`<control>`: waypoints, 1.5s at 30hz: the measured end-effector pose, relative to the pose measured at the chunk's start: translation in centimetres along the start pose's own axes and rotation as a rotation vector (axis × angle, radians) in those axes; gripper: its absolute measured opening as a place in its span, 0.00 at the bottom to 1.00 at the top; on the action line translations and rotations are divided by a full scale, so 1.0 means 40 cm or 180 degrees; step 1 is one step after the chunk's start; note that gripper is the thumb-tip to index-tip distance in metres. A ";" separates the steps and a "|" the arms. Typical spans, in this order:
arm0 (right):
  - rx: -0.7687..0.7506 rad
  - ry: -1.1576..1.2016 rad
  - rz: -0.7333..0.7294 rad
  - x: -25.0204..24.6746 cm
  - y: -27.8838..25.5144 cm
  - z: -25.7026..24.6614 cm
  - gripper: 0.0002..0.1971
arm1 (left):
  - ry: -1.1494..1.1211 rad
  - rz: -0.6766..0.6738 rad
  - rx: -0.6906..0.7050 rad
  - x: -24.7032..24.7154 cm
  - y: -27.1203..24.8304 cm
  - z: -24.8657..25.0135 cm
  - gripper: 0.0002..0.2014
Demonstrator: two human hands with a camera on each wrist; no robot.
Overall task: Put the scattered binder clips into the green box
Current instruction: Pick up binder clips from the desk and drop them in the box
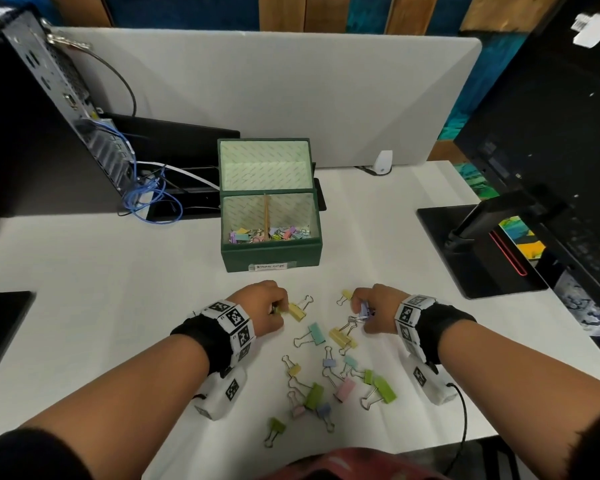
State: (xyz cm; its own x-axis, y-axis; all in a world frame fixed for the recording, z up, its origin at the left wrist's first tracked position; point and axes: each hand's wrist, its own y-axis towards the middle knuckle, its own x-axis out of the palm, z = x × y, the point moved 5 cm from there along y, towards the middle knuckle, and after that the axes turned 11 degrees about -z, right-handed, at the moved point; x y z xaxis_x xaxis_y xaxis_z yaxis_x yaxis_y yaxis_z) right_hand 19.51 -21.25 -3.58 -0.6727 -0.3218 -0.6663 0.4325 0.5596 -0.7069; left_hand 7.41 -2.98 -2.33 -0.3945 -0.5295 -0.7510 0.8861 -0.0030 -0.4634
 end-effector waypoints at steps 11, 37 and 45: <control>-0.0484 0.2081 0.0549 -0.145 -0.015 -0.058 0.11 | -0.0896 0.0671 -0.0518 -0.062 -0.048 -0.079 0.09; -0.0987 0.1890 0.0895 -0.246 0.044 -0.254 0.10 | -0.1117 0.1919 -0.0601 -0.318 -0.064 -0.129 0.14; -0.0493 0.0741 0.0232 -0.094 -0.011 -0.095 0.13 | -0.0751 0.1575 -0.0568 -0.297 -0.005 -0.084 0.17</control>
State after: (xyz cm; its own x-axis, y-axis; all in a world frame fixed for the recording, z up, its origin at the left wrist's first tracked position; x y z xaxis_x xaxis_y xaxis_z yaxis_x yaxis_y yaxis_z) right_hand 19.57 -17.39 0.16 -0.7705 -0.1025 -0.6291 0.4001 0.6906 -0.6025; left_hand 11.11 6.15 5.10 0.1398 -0.6064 -0.7828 0.8885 0.4258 -0.1712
